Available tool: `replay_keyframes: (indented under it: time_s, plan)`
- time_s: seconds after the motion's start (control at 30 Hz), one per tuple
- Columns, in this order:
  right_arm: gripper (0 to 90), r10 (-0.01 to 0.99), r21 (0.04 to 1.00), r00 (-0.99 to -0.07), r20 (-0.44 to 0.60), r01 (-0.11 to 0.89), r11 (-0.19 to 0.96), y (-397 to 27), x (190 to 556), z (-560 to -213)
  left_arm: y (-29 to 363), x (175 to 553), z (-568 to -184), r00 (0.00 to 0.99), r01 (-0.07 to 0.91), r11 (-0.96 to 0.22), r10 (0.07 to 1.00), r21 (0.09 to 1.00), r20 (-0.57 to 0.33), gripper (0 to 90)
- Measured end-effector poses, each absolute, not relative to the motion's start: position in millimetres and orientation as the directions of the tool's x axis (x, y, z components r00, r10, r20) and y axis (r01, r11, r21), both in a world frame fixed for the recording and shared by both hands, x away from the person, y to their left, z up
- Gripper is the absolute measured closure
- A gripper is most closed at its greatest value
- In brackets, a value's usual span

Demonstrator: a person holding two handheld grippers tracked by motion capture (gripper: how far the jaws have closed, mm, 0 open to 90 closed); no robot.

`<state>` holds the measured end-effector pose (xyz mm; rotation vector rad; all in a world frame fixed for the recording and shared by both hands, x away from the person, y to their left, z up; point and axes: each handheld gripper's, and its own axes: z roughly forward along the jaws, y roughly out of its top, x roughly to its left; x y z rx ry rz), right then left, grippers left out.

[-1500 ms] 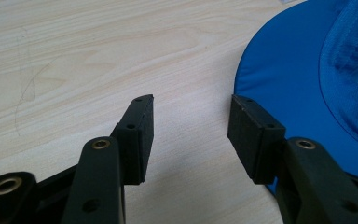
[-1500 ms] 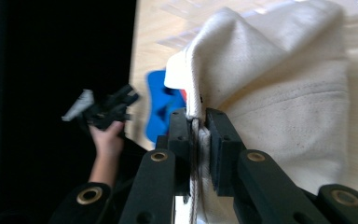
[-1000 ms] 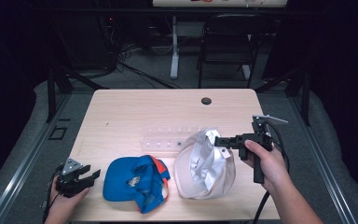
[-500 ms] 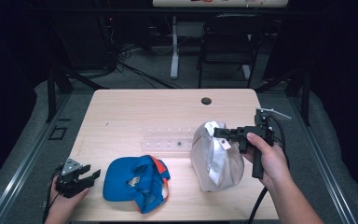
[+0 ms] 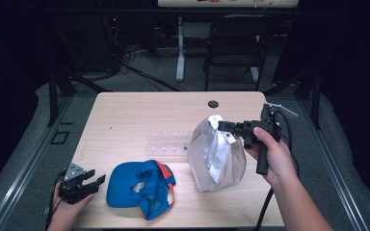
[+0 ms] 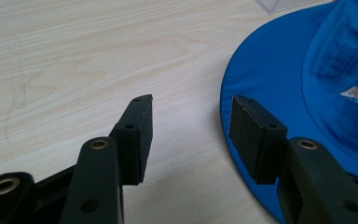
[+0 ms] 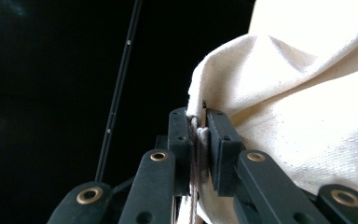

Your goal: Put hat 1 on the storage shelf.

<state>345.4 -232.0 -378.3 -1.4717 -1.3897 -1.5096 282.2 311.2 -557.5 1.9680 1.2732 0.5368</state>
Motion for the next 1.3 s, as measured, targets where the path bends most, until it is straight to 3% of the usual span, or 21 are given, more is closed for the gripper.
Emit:
replay_keyframes:
  time_s: [0.37,0.57,0.83,1.3]
  plan:
    - [81.3,0.226,0.278,-0.220,0.949,0.922,-0.268,-210.6,373.3,-349.7,311.7,280.0,-551.3,0.404,0.584,-0.189,0.911,0.789,-0.082,43.1]
    - [81.3,0.239,0.285,-0.222,0.945,0.919,-0.274,-202.4,382.8,-340.1,308.5,276.4,-542.0,0.413,0.587,-0.194,0.907,0.786,-0.084,53.4]
    - [81.3,0.279,0.282,-0.203,0.939,0.916,-0.284,-192.9,396.1,-331.3,294.6,274.6,-530.4,0.410,0.534,-0.202,0.911,0.821,-0.043,49.1]
    - [81.3,0.302,0.290,-0.198,0.933,0.908,-0.301,-172.7,415.0,-308.2,243.5,290.4,-492.5,0.529,0.399,-0.295,0.847,0.868,0.045,46.0]
